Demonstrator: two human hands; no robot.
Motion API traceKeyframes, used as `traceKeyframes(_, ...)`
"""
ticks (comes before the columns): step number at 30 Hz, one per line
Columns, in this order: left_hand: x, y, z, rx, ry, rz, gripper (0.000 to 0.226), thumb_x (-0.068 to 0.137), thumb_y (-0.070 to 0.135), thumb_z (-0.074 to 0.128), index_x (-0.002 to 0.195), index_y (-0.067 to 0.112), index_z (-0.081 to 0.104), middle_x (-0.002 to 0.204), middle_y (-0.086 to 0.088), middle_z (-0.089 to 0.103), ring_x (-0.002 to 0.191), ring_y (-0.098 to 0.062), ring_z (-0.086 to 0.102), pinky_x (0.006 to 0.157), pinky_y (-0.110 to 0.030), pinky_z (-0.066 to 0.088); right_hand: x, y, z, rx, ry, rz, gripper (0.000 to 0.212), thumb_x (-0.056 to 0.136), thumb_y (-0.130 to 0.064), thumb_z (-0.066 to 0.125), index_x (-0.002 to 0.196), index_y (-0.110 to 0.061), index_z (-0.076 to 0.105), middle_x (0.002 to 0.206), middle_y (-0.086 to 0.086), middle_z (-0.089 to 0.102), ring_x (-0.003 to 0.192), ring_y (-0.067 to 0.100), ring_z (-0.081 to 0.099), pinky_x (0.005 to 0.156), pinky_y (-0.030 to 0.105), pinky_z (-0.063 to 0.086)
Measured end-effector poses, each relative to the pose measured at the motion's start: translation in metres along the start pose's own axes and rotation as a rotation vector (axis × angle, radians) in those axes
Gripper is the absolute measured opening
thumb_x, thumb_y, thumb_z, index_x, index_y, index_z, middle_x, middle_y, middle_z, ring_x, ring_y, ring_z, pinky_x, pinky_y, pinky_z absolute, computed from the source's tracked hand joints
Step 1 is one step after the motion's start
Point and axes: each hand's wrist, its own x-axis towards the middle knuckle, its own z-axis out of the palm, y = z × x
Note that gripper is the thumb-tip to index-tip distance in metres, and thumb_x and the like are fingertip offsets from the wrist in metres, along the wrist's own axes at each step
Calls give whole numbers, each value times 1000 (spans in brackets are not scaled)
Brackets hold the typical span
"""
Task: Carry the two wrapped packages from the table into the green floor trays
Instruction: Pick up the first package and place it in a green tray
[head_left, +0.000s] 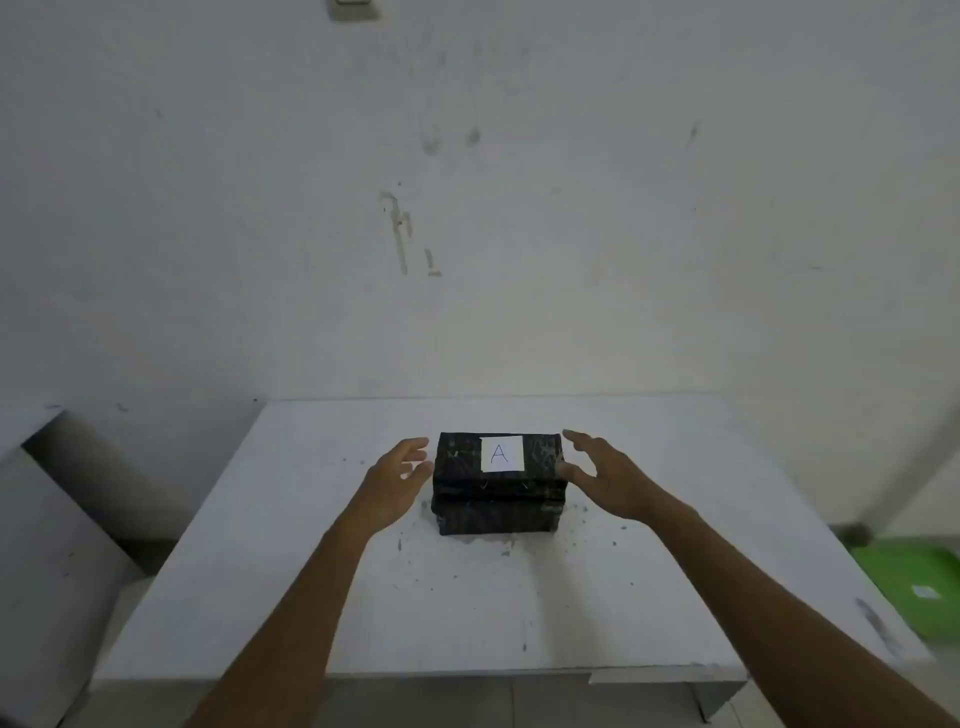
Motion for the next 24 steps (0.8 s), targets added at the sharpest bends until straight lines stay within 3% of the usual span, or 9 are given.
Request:
traceKeyframes(2, 10, -8, 9, -109, 12, -97, 42, 97, 35, 52, 138, 26, 48, 141, -2, 54, 121, -16, 52, 95, -29, 40, 9, 4, 10, 103, 18, 50, 71, 100, -52, 52, 160, -24, 29, 159, 10, 42, 147, 27, 40, 116, 40, 34)
traceKeyframes(5, 33, -27, 25, -181, 14, -181, 45, 97, 32, 54, 141, 25, 46, 145, -5, 51, 129, -22, 50, 102, -34, 43, 31, 16, 33, 165, 33, 127, 75, 98, -51, 57, 161, -23, 27, 161, 10, 39, 148, 28, 37, 116, 40, 34)
traceKeyframes(12, 94, -61, 60, -267, 26, -240, 63, 96, 32, 56, 151, 21, 29, 158, -8, 34, 141, -32, 37, 111, -46, 38, 95, 42, 78, 351, 171, 253, 91, 92, -53, 65, 163, -22, 18, 164, 9, 31, 150, 29, 34, 117, 42, 33)
traceKeyframes(17, 111, -74, 86, -317, -9, -255, 76, 94, 42, 57, 155, 23, 18, 157, -4, 35, 139, -26, 41, 109, -39, 41, 121, 56, 106, 416, 239, 287, 94, 90, -53, 69, 162, -24, 16, 159, 8, 39, 143, 29, 44, 114, 46, 43)
traceKeyframes(24, 115, -77, 100, -395, 22, -244, 70, 95, 36, 57, 154, 30, 20, 151, -2, 41, 129, -17, 45, 101, -31, 41, 127, 67, 115, 600, 246, 353, 96, 85, -49, 76, 160, -28, 20, 155, 6, 46, 135, 29, 53, 109, 50, 49)
